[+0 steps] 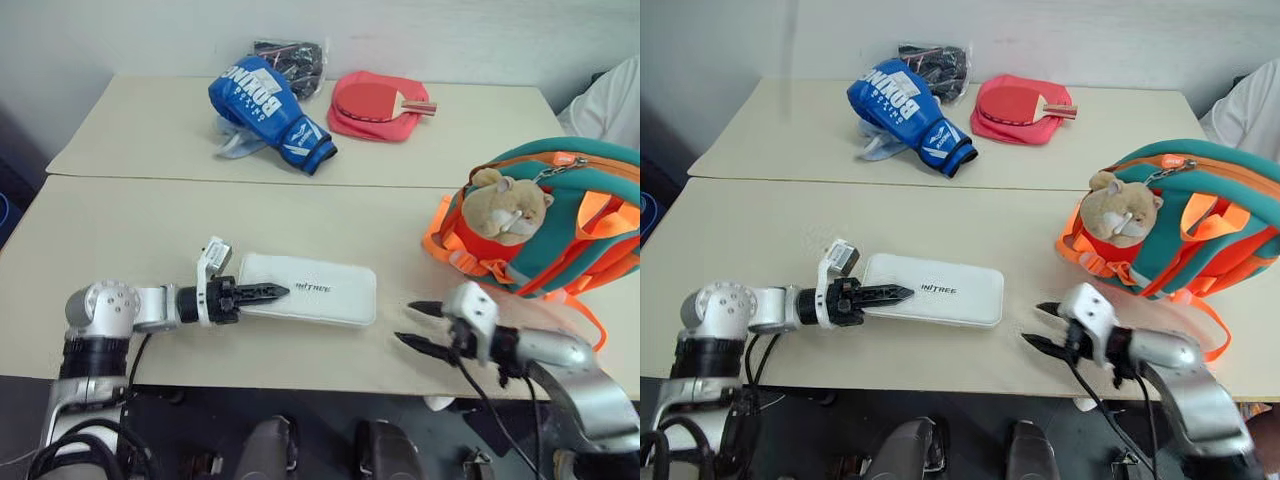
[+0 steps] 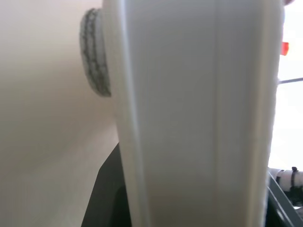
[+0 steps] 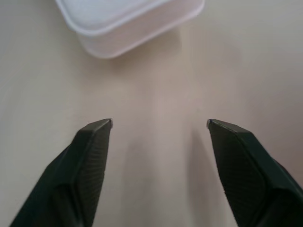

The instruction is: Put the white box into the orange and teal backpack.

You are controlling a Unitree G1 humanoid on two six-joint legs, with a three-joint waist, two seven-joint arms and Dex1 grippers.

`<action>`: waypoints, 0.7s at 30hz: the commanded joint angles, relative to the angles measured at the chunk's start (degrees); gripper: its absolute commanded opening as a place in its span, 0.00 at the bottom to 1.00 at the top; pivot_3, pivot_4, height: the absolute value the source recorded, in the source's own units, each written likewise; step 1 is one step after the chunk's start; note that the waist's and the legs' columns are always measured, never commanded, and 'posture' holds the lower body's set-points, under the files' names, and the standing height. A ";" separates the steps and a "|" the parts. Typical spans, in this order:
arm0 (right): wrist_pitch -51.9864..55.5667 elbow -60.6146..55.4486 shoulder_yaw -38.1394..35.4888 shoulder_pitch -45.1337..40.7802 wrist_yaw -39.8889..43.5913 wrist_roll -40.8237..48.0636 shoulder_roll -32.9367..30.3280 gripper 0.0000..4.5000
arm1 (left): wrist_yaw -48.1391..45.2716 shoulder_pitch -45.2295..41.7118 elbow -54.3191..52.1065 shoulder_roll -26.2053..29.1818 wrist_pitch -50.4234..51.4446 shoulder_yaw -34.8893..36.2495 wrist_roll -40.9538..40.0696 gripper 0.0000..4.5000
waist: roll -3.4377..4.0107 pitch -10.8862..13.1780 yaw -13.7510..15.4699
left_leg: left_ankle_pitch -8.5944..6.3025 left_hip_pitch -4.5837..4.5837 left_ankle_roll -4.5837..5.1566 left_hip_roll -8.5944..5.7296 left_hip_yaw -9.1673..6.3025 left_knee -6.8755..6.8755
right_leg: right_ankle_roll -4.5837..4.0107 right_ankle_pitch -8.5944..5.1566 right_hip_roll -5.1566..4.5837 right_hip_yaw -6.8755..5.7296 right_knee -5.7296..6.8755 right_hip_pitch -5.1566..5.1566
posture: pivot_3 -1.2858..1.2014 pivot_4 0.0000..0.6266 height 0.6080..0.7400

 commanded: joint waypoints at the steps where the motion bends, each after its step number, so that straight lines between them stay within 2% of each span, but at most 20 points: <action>1: -5.07 -4.42 -12.84 8.30 -0.52 6.06 2.92 1.00 | -9.01 1.89 -6.81 1.07 -13.14 0.60 3.31 0.31 | 0.00 0.00 0.41 | 0.00 0.01 0.00 -0.01 0.00 0.00 | 0.00 0.00 -0.01 0.00 -0.05 0.00 | 0.52 0.24 1.00; 7: -7.25 -2.33 -31.98 16.47 -8.81 11.55 8.72 1.00 | -16.76 4.59 -10.11 -0.74 -31.97 -0.36 10.54 0.31 | 0.03 -0.02 0.96 | -0.35 0.14 -0.21 -0.03 0.15 -0.08 | -0.02 0.01 -0.06 0.17 -0.15 -0.02 | 0.52 0.24 1.00; 10: -8.37 -0.91 -37.16 18.42 -8.97 13.07 8.46 1.00 | -20.23 4.52 -10.40 -0.61 -38.24 -2.20 13.97 0.31 | 0.03 -0.02 0.99 | -0.36 0.12 -0.22 -0.02 0.16 -0.19 | -0.02 0.01 -0.05 0.17 -0.24 -0.05 | 0.52 0.24 1.00; 15: -6.71 4.06 -35.69 13.30 -6.86 15.82 3.06 1.00 | -23.26 1.72 -8.51 -0.43 -41.69 -4.37 16.28 0.31 | 0.04 -0.02 0.48 | -0.33 0.15 -0.09 -0.01 0.22 -0.18 | -0.04 0.03 -0.04 0.19 -0.24 -0.04 | 0.52 0.24 1.00; 20: -4.36 9.61 -25.05 1.66 -3.74 15.91 -0.97 1.00 | -25.05 0.55 -6.44 -0.44 -43.61 -5.56 18.06 0.31 | 0.07 -0.02 -0.19 | -0.19 0.21 0.16 0.04 0.27 -0.18 | -0.04 0.03 -0.03 0.21 -0.15 -0.05 | 0.52 0.24 1.00; 21: -4.34 11.83 -21.88 -2.43 -3.91 15.12 -0.80 0.92 | -25.08 0.50 -6.49 -0.28 -43.94 -5.47 18.30 0.31 | 0.05 -0.01 -0.39 | -0.18 0.19 0.16 0.05 0.23 -0.18 | -0.04 0.03 -0.03 0.17 -0.14 -0.07 | 0.52 0.24 1.00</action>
